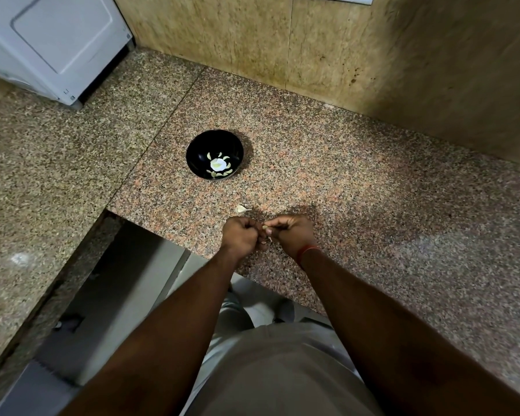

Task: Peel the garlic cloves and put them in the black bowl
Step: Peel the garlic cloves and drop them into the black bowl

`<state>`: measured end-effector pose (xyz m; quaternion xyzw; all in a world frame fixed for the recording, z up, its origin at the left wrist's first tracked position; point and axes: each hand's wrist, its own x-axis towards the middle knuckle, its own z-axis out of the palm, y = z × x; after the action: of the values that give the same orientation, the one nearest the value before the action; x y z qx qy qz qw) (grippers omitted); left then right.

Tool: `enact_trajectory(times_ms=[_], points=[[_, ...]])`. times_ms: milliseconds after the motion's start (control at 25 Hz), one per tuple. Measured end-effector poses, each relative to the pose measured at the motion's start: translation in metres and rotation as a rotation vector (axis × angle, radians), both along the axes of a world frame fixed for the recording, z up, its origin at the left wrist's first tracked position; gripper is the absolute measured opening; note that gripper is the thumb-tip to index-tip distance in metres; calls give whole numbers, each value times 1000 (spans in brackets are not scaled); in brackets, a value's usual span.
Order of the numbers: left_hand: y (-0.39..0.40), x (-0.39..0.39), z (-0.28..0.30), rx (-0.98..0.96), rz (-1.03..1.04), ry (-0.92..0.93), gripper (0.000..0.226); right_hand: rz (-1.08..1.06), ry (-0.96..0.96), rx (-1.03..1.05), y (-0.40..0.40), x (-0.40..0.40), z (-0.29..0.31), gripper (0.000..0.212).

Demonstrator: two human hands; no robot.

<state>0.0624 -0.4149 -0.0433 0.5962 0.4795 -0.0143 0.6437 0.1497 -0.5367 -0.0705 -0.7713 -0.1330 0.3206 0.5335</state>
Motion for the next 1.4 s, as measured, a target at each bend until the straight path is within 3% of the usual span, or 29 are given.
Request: enact_trajectory(times_ms=[400, 600, 800, 1040, 1400], points=[[3, 3, -4, -38, 6, 81, 8, 20, -9, -56, 2, 0, 5, 19], [3, 0, 5, -114, 10, -29, 13, 25, -37, -29, 0, 8, 9, 18], [8, -3, 4, -31, -56, -30, 3, 46, -27, -31, -1, 7, 10, 17], [7, -4, 5, -29, -70, -41, 8, 48, -25, -10, -4, 9, 13, 16], [-1, 8, -3, 150, -154, 158, 5, 90, -148, -81, -7, 3, 10, 17]])
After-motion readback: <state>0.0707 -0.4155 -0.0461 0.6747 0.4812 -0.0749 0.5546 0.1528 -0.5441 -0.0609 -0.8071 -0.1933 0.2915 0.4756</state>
